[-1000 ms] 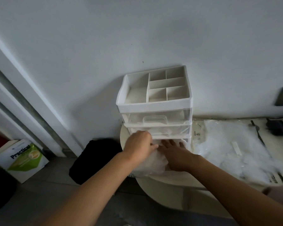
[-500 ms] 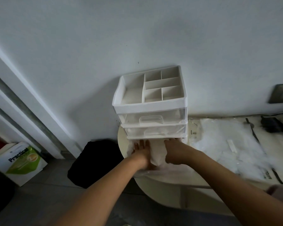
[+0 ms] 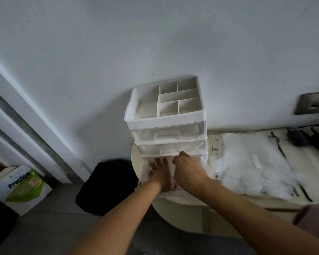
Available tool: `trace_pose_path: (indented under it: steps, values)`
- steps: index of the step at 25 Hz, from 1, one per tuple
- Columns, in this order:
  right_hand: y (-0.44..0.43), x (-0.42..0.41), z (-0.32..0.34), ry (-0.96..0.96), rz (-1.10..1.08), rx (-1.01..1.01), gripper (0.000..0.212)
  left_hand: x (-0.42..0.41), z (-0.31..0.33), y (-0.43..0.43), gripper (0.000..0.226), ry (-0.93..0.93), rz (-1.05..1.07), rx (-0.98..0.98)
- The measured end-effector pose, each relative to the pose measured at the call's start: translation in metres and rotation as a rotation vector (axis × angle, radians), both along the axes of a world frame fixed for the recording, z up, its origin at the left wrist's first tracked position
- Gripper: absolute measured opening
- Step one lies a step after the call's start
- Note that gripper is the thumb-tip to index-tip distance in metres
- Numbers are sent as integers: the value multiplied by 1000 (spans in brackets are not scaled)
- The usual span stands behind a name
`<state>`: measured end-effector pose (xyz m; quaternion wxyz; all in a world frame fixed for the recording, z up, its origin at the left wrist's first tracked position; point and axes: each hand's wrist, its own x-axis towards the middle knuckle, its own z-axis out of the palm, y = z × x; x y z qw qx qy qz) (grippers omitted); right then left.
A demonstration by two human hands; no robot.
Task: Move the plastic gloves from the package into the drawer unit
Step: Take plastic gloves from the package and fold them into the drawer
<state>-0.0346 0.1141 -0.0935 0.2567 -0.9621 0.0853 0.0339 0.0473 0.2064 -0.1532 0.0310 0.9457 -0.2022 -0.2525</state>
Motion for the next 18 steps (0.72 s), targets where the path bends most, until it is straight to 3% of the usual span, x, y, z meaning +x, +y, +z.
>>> trace_pose_path:
  steps: [3,5,8,12,15,18]
  values:
    - [2,9,-21,221,-151,69,63,-6,7,-3,112,23,68,-54]
    - [-2,16,-25,188,-341,265,75,-9,12,-7,119,21,99,-63]
    - [-6,24,-30,104,-459,463,73,-4,11,-9,120,3,88,-66]
    - [-11,27,-35,64,-491,528,69,1,21,-1,78,-6,19,-255]
    - [-19,30,-41,58,-445,557,69,2,20,10,82,6,41,-159]
    - [-31,25,-31,94,-384,675,48,4,14,14,84,15,55,-80]
